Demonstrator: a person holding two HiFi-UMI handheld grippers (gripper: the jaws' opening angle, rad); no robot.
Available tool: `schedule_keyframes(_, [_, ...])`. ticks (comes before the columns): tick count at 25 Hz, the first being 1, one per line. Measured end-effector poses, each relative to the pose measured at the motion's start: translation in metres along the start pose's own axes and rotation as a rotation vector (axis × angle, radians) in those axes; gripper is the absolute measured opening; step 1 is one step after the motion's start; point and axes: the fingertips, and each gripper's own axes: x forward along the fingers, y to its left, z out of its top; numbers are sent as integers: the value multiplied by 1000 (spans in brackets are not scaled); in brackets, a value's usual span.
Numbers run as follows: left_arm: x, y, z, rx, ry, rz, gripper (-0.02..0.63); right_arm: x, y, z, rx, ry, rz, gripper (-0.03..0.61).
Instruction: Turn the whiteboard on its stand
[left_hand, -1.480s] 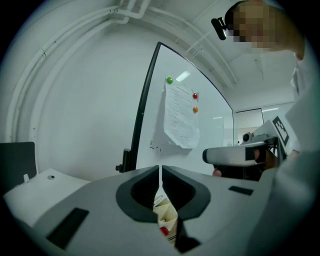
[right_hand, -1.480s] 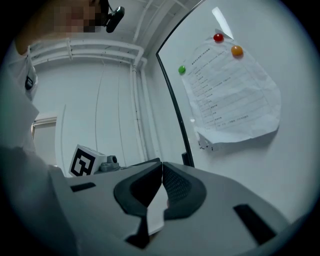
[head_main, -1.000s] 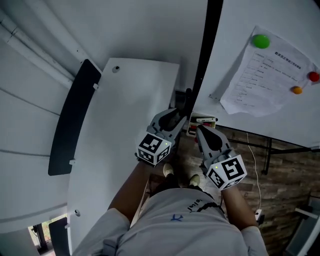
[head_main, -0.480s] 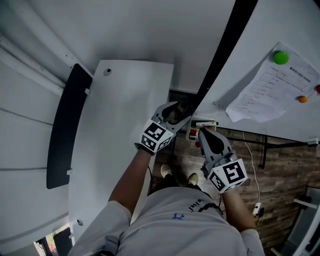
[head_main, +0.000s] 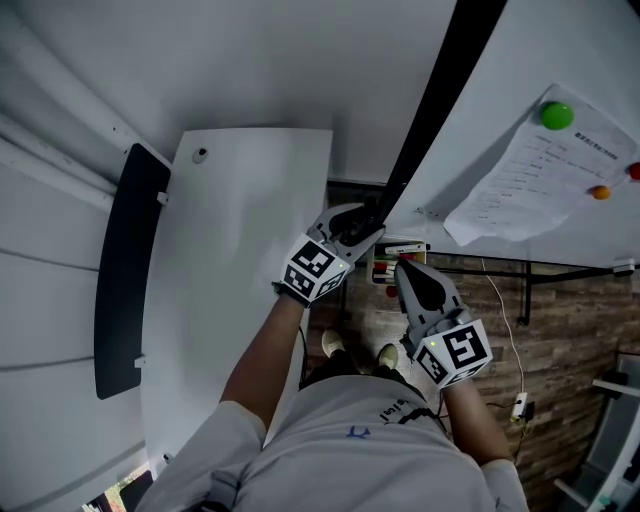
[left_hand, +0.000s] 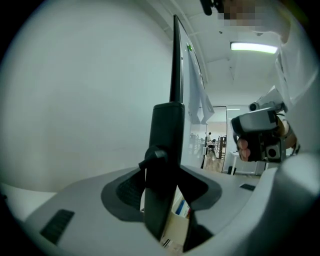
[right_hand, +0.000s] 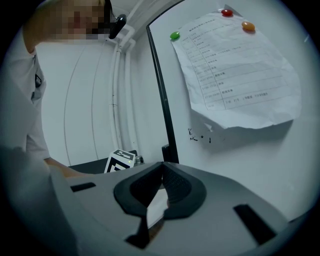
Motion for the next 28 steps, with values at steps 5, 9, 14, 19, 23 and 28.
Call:
schedule_keyframes(5, [0,-1,-1,6,5,32,207,2,3,-2,14,-1,11,14])
schedule_keyframes(9, [-1,-2,-1,-3,20,58,207,3,19,-5,11,7,43,14])
schedule_keyframes(14, [-2,-2,-2,-5,32,67,204,4,27,-5,-1,13,76,14])
schedule_keyframes(19, [-4,0,-2,-22,36,107,204,-11,20,-7,11,3,78,14])
schedule_keyframes(23, [-7,-3,-3,-40,46,137,203,-29,10,-10,27,-3,98,14])
schedule_keyframes(28, [-7,-4,-3,-50,39,178,204,-33,-3,-11,36,-10,147,14])
